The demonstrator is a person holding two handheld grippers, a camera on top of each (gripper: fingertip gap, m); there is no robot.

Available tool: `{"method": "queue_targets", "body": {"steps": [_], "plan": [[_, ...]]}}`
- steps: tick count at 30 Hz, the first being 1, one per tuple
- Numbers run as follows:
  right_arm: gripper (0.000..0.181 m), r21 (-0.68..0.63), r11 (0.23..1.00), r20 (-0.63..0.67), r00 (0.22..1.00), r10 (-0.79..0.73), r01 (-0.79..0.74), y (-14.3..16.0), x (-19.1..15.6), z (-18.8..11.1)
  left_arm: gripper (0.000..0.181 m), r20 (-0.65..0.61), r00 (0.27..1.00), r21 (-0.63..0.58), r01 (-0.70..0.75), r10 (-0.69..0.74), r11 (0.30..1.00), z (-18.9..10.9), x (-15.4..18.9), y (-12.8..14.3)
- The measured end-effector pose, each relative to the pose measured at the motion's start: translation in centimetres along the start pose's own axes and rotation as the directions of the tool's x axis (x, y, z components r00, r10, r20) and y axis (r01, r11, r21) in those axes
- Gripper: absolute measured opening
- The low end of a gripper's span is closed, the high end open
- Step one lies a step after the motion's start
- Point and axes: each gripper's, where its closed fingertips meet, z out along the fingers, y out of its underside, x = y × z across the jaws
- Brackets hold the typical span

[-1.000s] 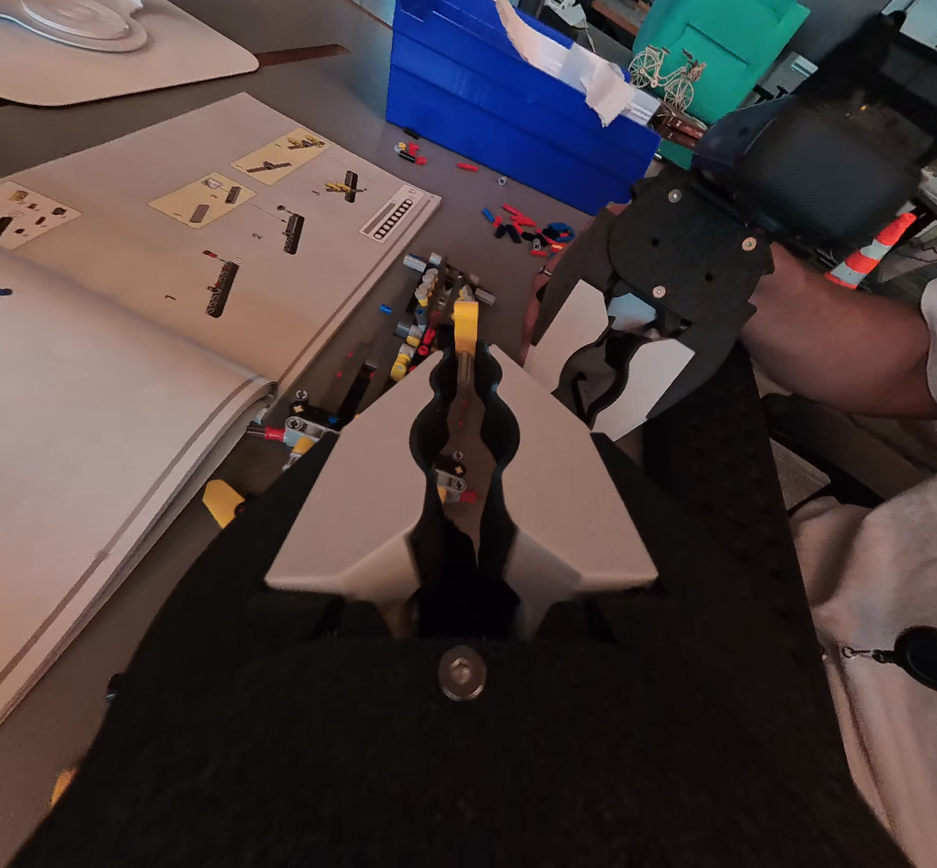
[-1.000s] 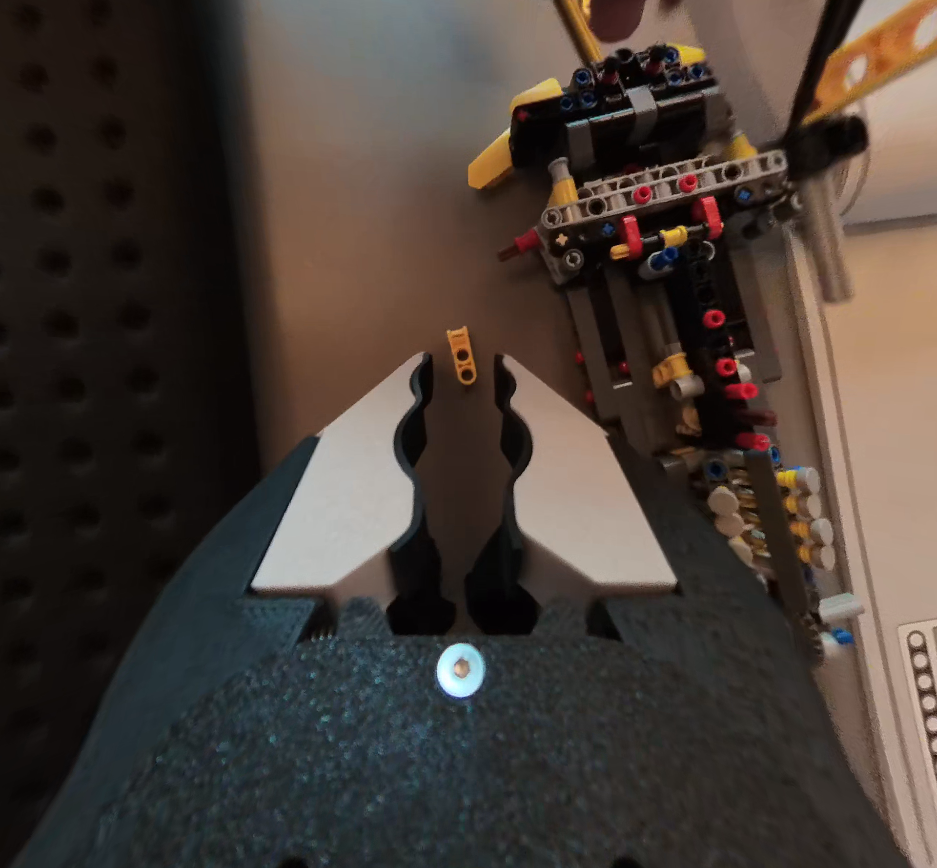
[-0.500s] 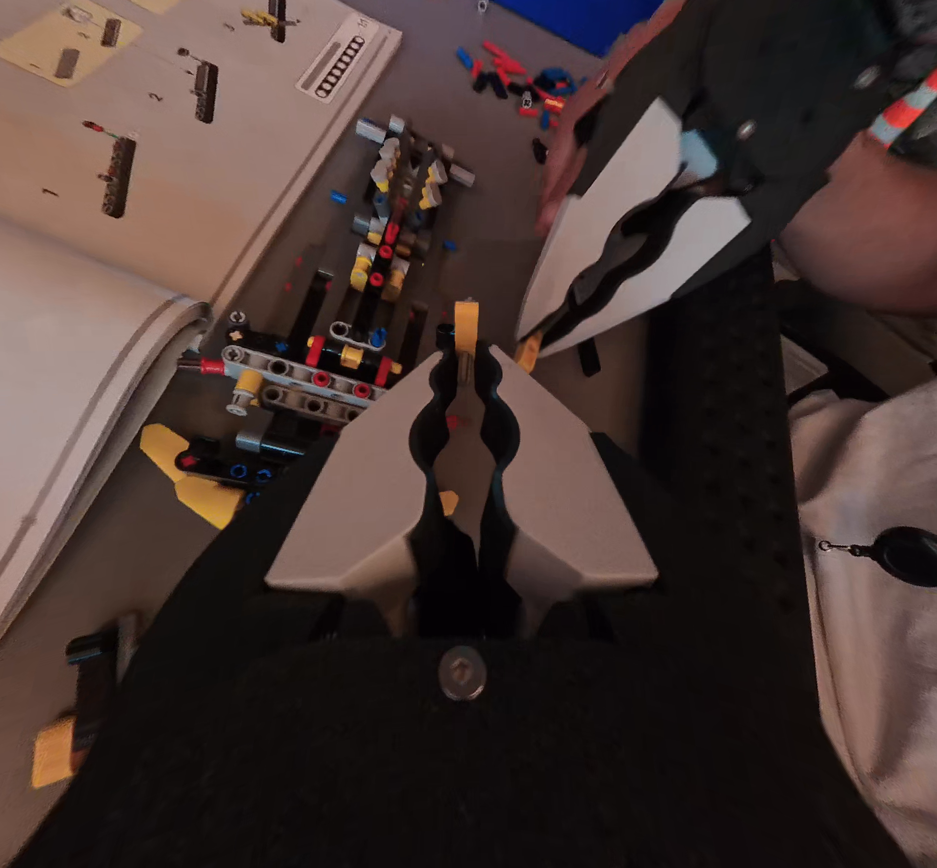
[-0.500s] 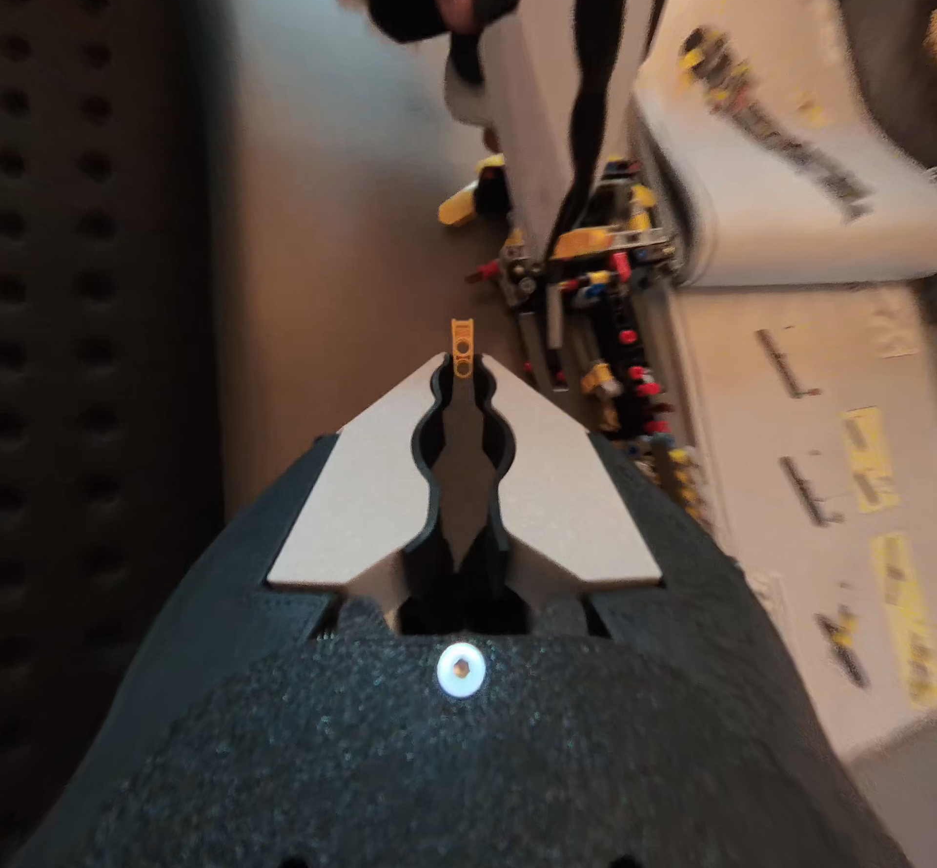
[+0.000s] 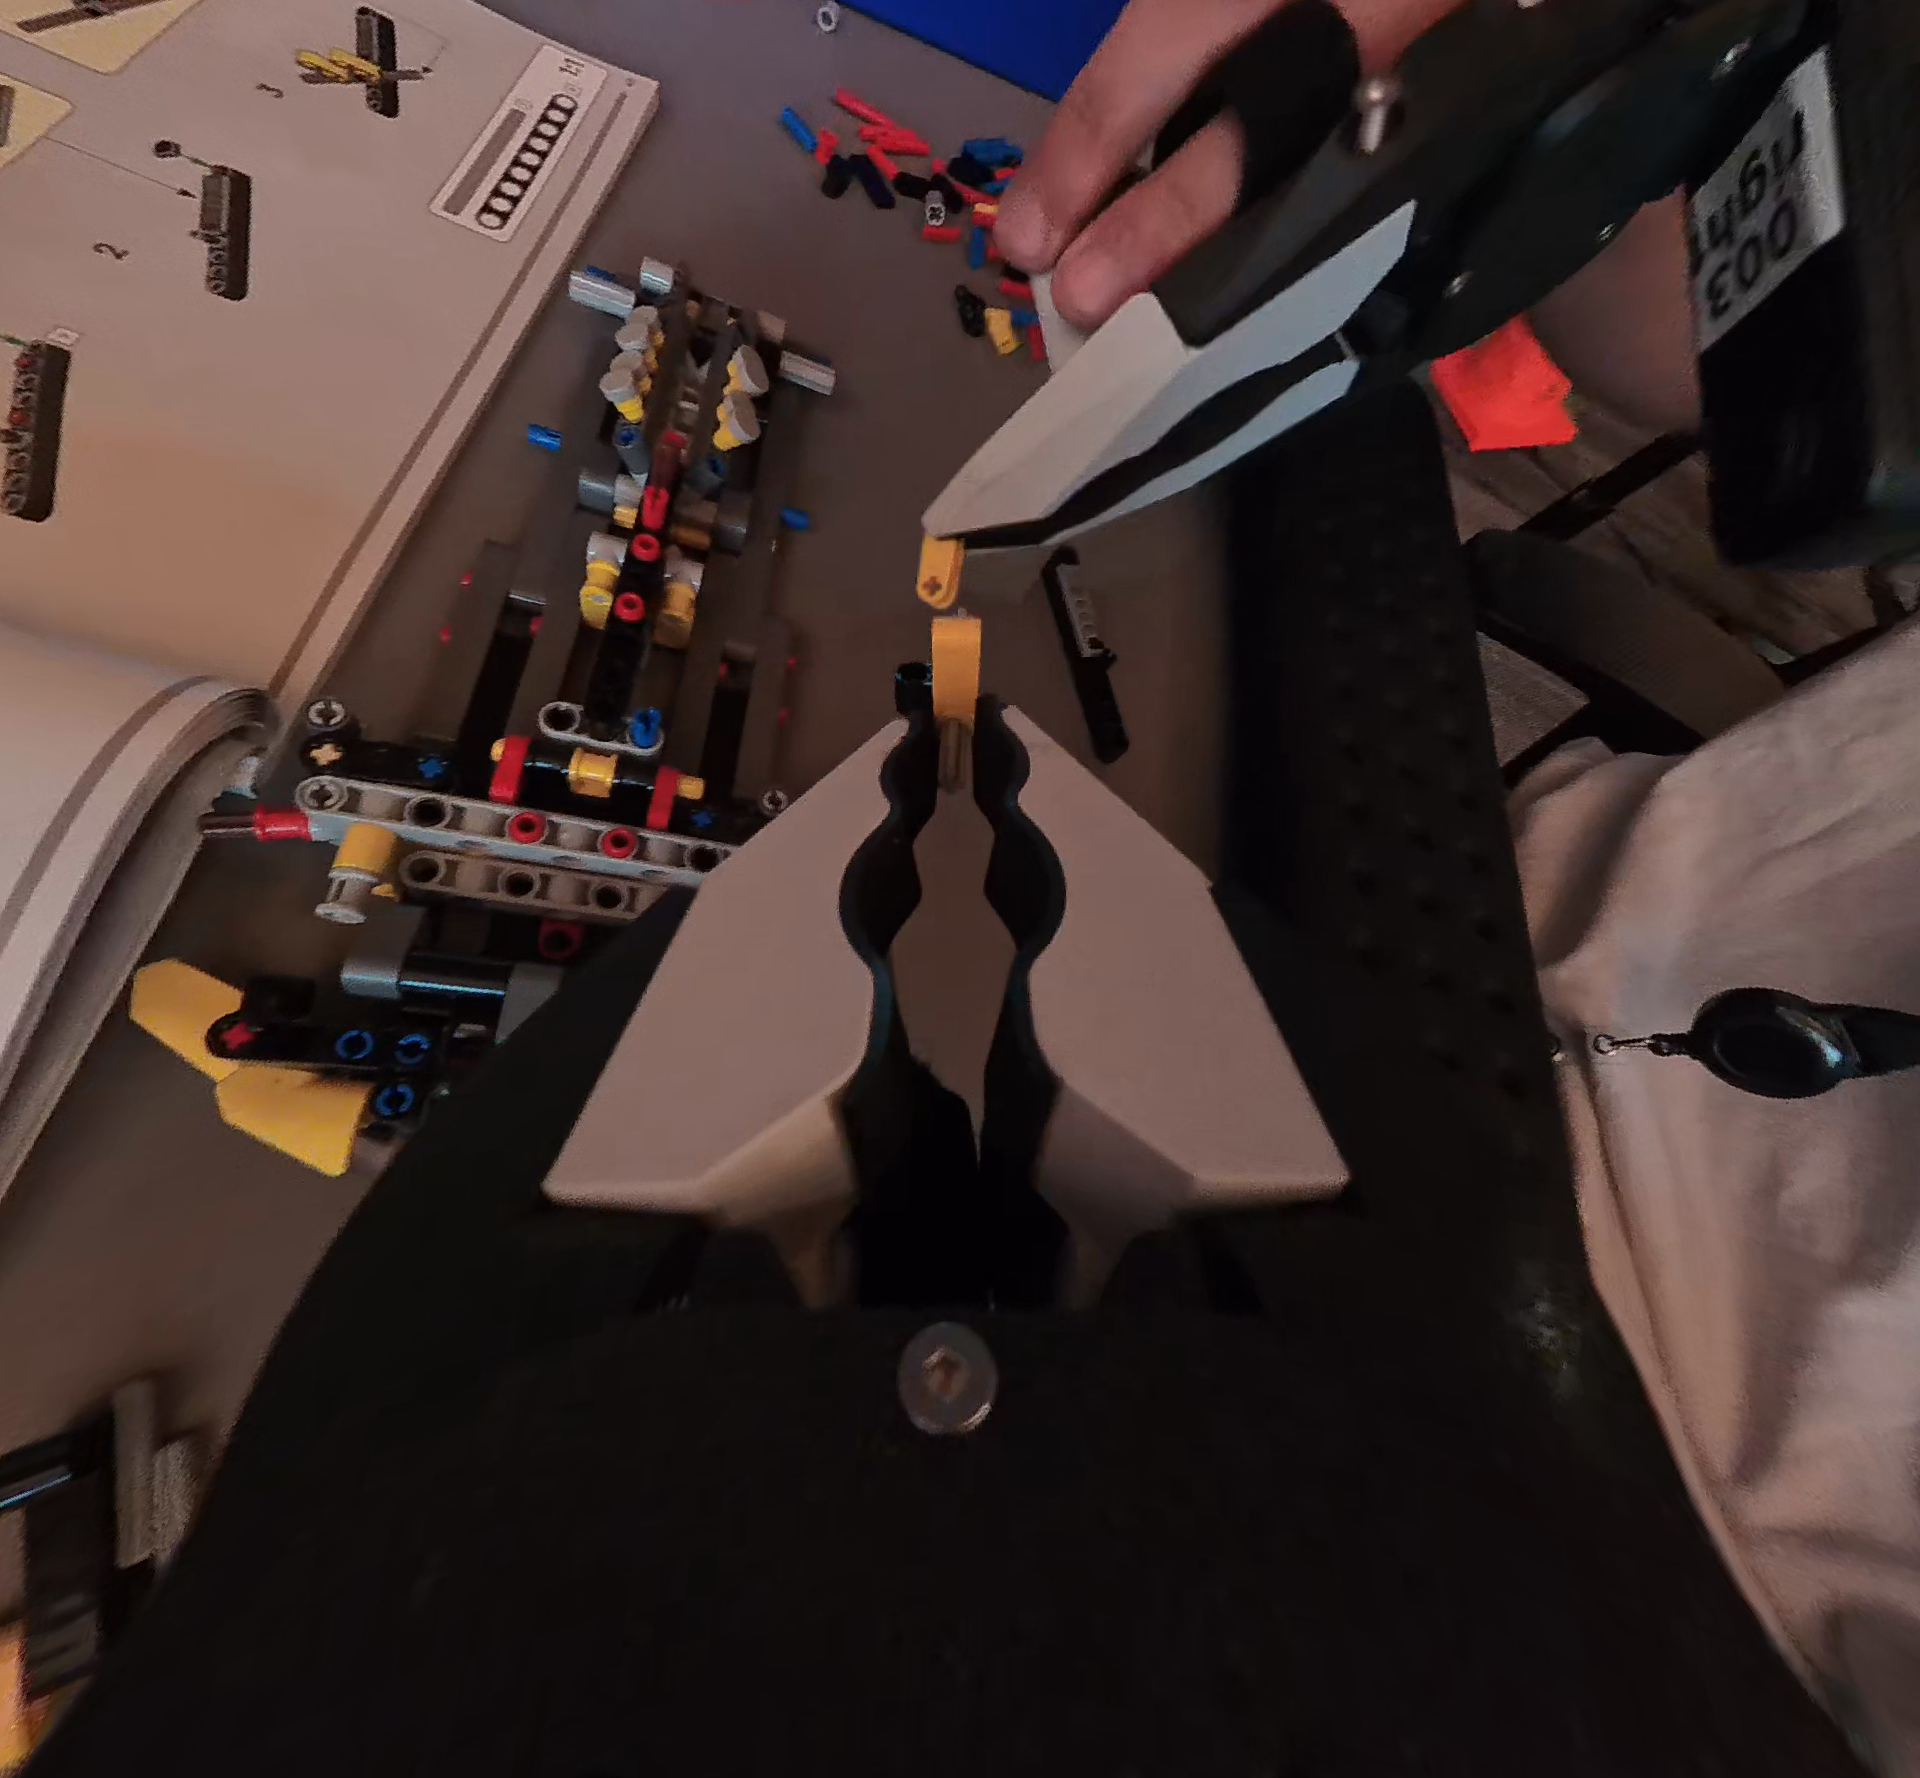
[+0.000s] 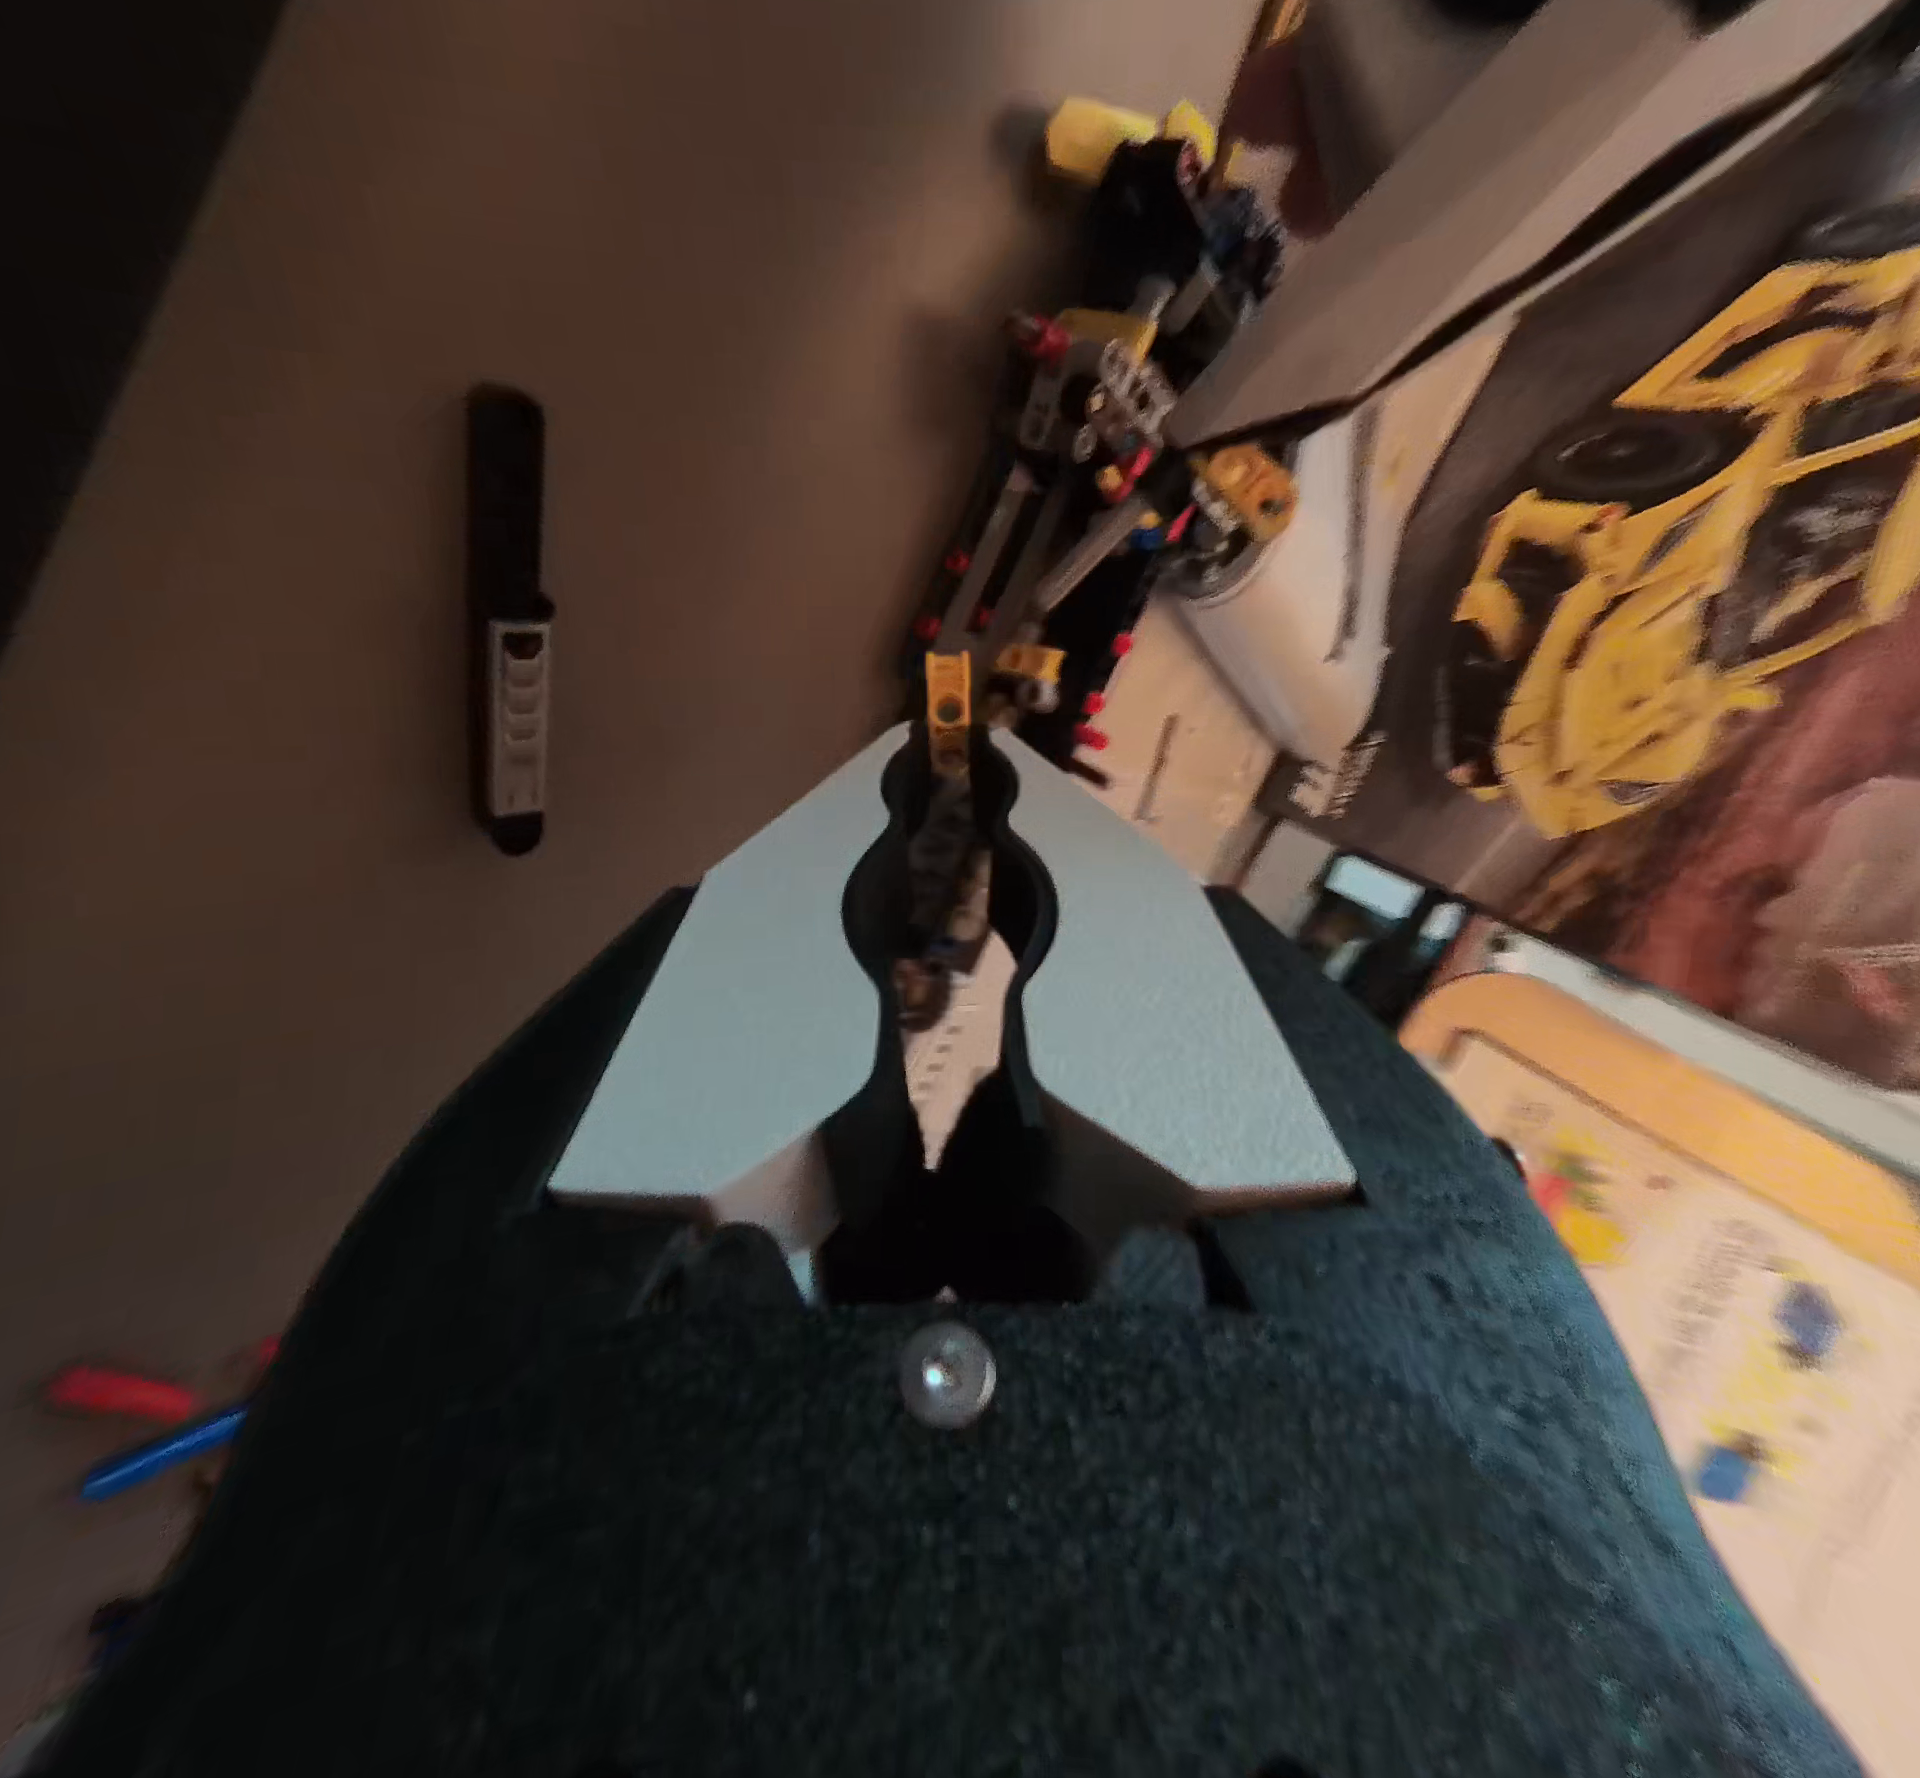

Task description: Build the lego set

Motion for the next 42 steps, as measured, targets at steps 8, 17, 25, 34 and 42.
{"method": "queue_targets", "body": {"steps": [8,17,25,34,42], "plan": [[0.007,-0.133,0.874,0.478,0.742,0.47,-0.467,-1.2,-4.6,-1.5,0.005,-0.028,0.999,-0.048,-0.044,0.043,0.998,1.0,1.0,0.7],[0.007,-0.085,0.86,0.495,0.728,0.474,-0.503,-2.8,-3.0,-1.3,0.005,-0.03,0.998,-0.097,-0.061,0.058,0.993,2.7,1.8,1.5],[0.007,-0.132,0.846,0.479,0.714,0.511,-0.517,-1.4,-3.1,-0.8,0.005,-0.013,0.996,-0.084,-0.091,0.09,0.992,2.2,2.1,1.1],[0.007,-0.108,0.836,0.496,0.7,0.514,-0.537,-2.2,-2.8,-0.7,0.005,0.03,0.994,-0.122,-0.105,0.11,0.987,2.8,1.6,1.7],[0.007,-0.136,0.833,0.49,0.694,0.527,-0.536,-1.7,-3.1,-0.1,0.005,0.022,0.99,-0.158,-0.132,0.137,0.979,2.7,1.8,2.3]]}}
